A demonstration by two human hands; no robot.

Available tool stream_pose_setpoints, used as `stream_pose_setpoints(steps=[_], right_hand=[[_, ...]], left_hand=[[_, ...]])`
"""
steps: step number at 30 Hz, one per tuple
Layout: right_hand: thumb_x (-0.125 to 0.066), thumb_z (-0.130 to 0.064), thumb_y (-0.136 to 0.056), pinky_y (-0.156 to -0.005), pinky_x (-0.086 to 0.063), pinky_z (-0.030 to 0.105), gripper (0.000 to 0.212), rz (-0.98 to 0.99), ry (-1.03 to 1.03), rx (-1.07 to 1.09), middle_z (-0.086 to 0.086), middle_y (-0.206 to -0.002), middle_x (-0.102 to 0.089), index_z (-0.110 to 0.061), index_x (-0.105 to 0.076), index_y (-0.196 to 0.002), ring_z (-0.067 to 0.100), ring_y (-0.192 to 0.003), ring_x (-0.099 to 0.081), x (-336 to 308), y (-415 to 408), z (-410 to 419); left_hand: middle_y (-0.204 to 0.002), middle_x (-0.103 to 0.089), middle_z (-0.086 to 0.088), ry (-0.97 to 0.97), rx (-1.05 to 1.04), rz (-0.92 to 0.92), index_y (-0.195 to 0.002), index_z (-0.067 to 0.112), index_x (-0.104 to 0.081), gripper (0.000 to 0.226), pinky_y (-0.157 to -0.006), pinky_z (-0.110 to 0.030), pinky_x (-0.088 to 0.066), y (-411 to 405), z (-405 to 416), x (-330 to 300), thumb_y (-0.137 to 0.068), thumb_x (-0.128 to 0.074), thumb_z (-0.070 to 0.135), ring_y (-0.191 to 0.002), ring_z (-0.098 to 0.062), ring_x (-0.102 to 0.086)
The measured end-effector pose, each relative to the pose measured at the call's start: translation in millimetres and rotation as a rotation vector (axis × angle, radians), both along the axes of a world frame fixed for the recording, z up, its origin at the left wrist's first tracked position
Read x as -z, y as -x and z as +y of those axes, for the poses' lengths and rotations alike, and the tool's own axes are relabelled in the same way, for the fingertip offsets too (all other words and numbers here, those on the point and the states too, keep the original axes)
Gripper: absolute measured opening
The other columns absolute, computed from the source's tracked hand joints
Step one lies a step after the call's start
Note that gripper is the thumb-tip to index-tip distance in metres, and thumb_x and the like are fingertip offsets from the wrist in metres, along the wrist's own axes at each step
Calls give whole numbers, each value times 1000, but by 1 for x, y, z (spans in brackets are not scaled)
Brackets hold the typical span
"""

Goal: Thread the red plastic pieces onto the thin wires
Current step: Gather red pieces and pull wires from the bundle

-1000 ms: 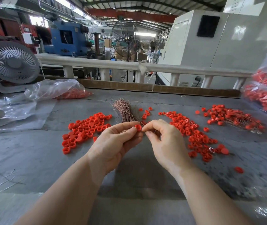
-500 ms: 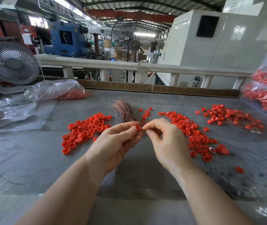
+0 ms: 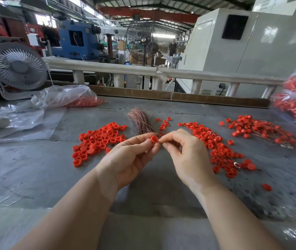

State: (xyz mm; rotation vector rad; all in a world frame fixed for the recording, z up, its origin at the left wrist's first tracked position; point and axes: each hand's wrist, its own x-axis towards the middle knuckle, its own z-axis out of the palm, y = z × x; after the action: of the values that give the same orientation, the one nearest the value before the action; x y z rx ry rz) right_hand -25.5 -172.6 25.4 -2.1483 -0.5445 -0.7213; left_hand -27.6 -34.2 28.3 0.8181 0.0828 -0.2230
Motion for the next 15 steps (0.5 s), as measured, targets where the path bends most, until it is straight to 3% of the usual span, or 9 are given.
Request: stream_pose_setpoints(steps=[4, 8, 15], right_hand=[[-66, 1, -81, -69, -39, 22, 14, -14, 13, 8, -9, -72, -55, -11, -72, -80, 12, -73, -51, 0, 0, 0], [-65, 2, -81, -70, -42, 25, 14, -46, 20, 11, -6, -73, -56, -11, -71, -80, 12, -72, -52, -1, 1, 0], [-64, 1, -82, -67, -35, 10, 14, -37, 13, -6, -17, -72, -50, -11, -70, -79, -2, -68, -47, -1, 0, -1]], left_hand=[[-68, -68, -12, -32, 0, -1, -85, -1, -65, 19, -55, -18, -56, 0, 0, 0, -85, -48, -7, -55, -12, -66], [-66, -67, -10, -46, 6, 2, -88, -1, -64, 18, -56, -16, -55, 0, -1, -1, -87, -47, -7, -53, -9, -64], [-67, -66, -10, -39, 9, 5, -89, -1, -63, 18, -57, -16, -54, 2, -1, -2, -89, -46, -6, -53, -9, -64]])
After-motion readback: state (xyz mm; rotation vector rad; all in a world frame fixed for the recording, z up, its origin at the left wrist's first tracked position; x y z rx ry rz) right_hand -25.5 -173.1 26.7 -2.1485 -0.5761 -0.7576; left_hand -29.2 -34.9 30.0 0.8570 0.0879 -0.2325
